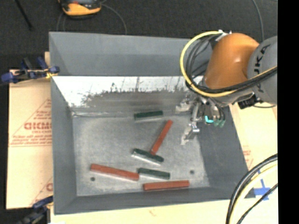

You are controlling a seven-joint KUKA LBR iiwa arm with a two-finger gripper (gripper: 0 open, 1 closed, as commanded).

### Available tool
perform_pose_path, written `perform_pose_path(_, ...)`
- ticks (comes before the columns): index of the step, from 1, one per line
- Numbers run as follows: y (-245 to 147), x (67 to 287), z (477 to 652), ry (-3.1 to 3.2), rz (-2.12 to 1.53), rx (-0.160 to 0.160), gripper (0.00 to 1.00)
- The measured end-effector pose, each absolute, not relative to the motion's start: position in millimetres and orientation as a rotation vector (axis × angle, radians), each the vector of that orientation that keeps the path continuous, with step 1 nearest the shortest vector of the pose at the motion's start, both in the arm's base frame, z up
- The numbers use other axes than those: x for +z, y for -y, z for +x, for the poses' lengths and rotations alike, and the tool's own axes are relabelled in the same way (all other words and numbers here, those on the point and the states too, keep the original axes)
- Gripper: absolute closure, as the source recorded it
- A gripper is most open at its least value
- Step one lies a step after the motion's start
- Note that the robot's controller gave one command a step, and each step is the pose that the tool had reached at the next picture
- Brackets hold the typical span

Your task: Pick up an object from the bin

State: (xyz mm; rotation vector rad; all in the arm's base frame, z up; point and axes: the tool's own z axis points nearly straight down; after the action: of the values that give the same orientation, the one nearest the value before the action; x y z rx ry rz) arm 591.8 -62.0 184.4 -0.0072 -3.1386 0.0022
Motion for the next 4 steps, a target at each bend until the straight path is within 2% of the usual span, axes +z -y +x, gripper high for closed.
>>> perform_pose_path(1, 62.1, 187.1, 592.6, 3.143, -0.007, 0.003, 0.0)
perform_pose_path(2, 58.7, 197.4, 590.8, 3.129, 0.322, 0.003, 0.0)
perform_pose_path(3, 11.1, 90.5, 636.1, 3.102, 0.56, 0.016, 1.0)
perform_pose_path(4, 11.1, 90.4, 636.1, 3.102, 0.56, 0.016, 1.0)
